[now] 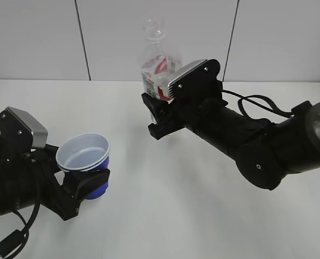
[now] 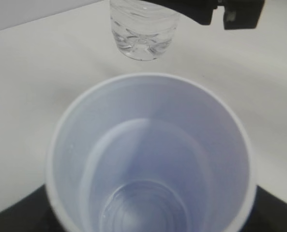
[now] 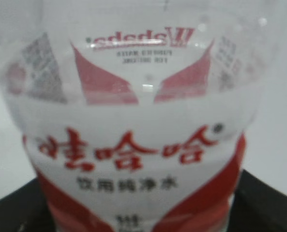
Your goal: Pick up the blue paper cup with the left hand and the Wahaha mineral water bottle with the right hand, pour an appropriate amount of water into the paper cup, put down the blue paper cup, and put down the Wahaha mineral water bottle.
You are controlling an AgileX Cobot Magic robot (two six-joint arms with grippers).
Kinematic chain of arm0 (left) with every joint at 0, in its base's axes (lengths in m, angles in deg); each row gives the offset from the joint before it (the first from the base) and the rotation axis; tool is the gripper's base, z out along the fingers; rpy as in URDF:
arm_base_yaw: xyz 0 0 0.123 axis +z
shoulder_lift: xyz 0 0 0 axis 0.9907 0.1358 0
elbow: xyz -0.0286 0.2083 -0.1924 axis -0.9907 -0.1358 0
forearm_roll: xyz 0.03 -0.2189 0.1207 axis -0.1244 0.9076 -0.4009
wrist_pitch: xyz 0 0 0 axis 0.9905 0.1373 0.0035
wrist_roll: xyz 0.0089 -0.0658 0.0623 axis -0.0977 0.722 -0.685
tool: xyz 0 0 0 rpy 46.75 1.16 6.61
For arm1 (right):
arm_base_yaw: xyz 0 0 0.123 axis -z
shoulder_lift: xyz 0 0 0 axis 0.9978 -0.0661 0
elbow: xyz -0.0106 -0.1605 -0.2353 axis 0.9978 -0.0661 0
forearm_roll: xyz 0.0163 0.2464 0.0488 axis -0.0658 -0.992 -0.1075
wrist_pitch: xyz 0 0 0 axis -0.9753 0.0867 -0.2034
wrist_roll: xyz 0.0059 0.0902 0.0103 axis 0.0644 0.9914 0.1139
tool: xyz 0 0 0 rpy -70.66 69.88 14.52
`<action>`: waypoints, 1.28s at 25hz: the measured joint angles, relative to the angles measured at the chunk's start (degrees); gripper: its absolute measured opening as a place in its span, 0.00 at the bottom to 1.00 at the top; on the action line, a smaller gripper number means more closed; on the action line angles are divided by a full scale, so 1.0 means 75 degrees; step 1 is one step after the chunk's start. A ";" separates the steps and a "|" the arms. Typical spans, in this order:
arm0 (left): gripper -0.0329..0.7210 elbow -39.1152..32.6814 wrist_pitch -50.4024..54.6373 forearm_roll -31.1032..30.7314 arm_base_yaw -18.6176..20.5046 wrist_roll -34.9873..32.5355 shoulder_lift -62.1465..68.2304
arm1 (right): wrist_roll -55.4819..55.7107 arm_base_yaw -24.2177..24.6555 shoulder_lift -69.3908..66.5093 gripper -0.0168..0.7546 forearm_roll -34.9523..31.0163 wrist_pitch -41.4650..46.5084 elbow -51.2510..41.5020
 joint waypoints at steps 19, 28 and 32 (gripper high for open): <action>0.73 0.0000 0.0000 -0.0592 0.0000 0.0201 0.0000 | -0.3896 -0.0018 0.0036 0.67 0.1451 0.0677 -0.0052; 0.73 0.0000 0.0000 -0.0765 0.0000 0.0201 0.0000 | -0.6077 -0.0018 0.0036 0.67 0.0864 0.0677 -0.0052; 0.73 0.0000 0.0000 -0.0793 0.0000 0.0201 0.0000 | -0.6685 -0.0018 0.0036 0.67 0.0720 0.0677 -0.0052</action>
